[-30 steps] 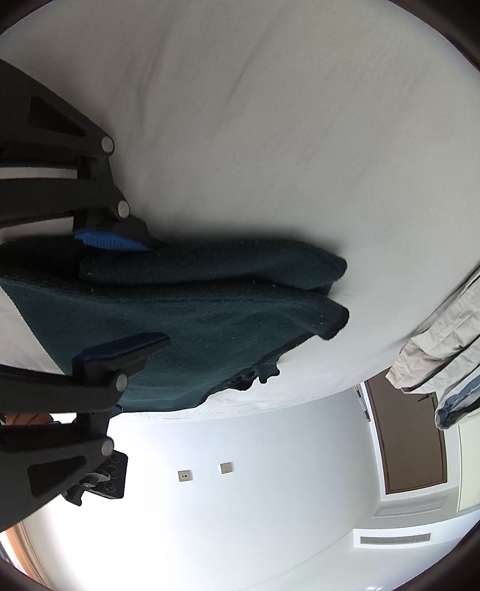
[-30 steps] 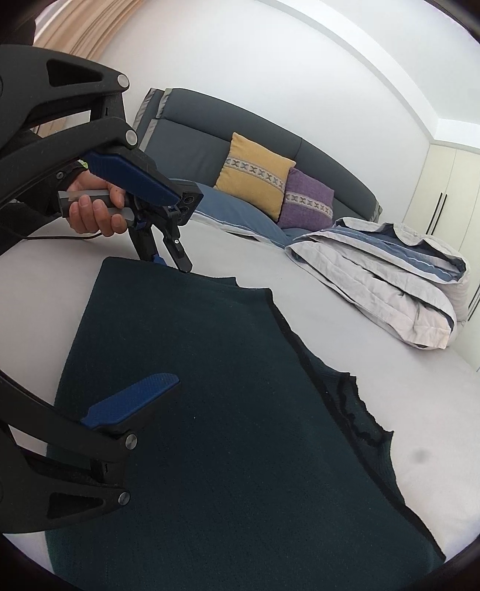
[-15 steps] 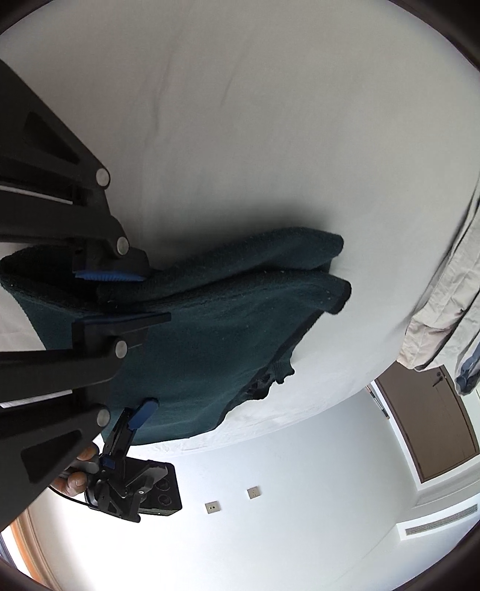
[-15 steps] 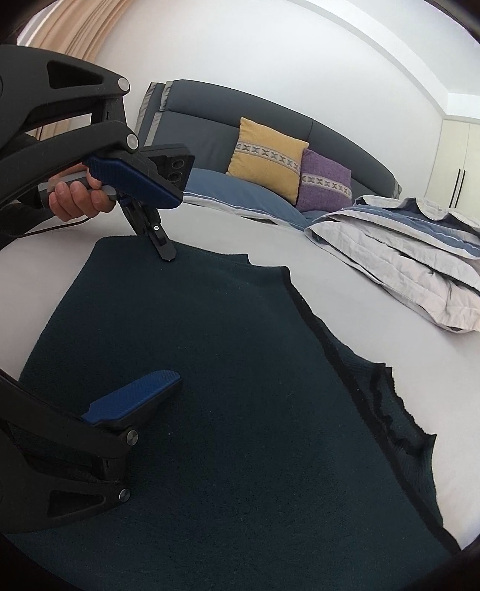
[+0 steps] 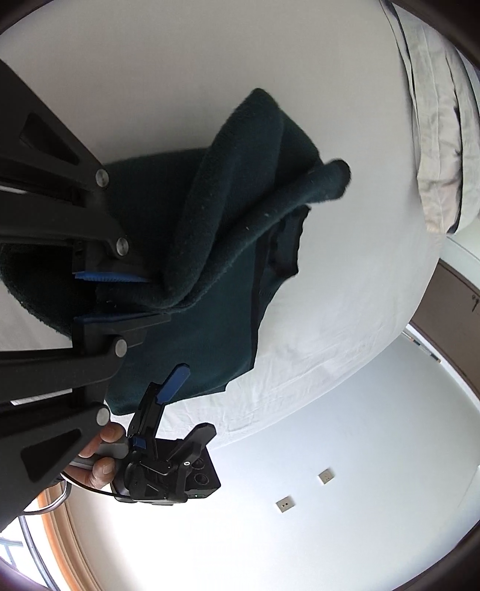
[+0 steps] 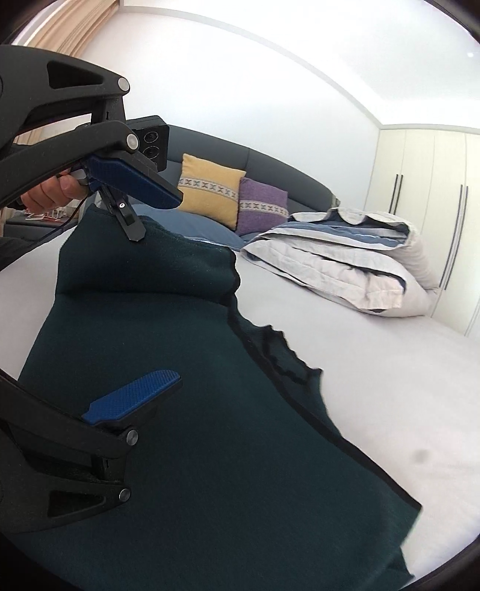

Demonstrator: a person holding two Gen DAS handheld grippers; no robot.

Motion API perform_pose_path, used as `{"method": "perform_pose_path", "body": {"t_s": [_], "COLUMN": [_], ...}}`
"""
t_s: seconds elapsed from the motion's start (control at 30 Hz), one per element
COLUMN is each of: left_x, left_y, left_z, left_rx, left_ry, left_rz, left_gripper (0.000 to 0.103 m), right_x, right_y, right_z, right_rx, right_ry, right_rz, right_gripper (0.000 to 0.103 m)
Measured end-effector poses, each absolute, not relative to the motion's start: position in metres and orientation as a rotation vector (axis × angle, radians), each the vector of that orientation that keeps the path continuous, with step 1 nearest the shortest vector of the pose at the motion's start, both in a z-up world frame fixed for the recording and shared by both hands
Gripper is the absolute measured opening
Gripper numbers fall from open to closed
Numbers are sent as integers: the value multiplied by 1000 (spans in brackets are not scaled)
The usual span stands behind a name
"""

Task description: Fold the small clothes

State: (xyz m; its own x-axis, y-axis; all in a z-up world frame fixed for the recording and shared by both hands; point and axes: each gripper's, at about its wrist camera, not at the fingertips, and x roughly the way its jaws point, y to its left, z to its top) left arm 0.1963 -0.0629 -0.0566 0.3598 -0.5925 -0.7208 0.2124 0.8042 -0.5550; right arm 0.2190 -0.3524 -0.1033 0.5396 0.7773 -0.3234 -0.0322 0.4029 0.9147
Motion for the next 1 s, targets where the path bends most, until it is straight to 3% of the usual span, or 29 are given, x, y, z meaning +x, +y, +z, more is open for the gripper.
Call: {"method": "perform_pose_path", "body": {"t_s": [0.13, 0.23, 0.3, 0.37, 0.4, 0.6, 0.93, 1.0], "left_x": [202, 204, 200, 195, 190, 160, 120, 112], "left_y": [-132, -164, -170, -174, -174, -135, -116, -123], "left_z": [-83, -110, -117, -109, -102, -66, -99, -98], "left_rx": [-356, -362, -404, -434, -426, -411, -332, -234], "left_ry": [1130, 1191, 1199, 1185, 1171, 1049, 1001, 952], "left_rz": [-568, -580, -603, -654, -665, -657, -581, -578], "left_gripper": [15, 23, 34, 59, 61, 62, 62, 62], "right_x": [213, 211, 210, 213, 217, 225, 243, 248], "right_y": [-404, -425, -429, -427, -426, -405, -347, -344], "right_z": [-110, -122, -126, -127, -128, -125, -137, -138], "right_rx": [1072, 1104, 1107, 1091, 1092, 1042, 893, 916], "right_ry": [843, 863, 869, 875, 879, 940, 1217, 1229], "right_rz": [528, 500, 516, 520, 521, 538, 530, 550], "right_gripper": [90, 89, 88, 88, 88, 88, 88, 83]}}
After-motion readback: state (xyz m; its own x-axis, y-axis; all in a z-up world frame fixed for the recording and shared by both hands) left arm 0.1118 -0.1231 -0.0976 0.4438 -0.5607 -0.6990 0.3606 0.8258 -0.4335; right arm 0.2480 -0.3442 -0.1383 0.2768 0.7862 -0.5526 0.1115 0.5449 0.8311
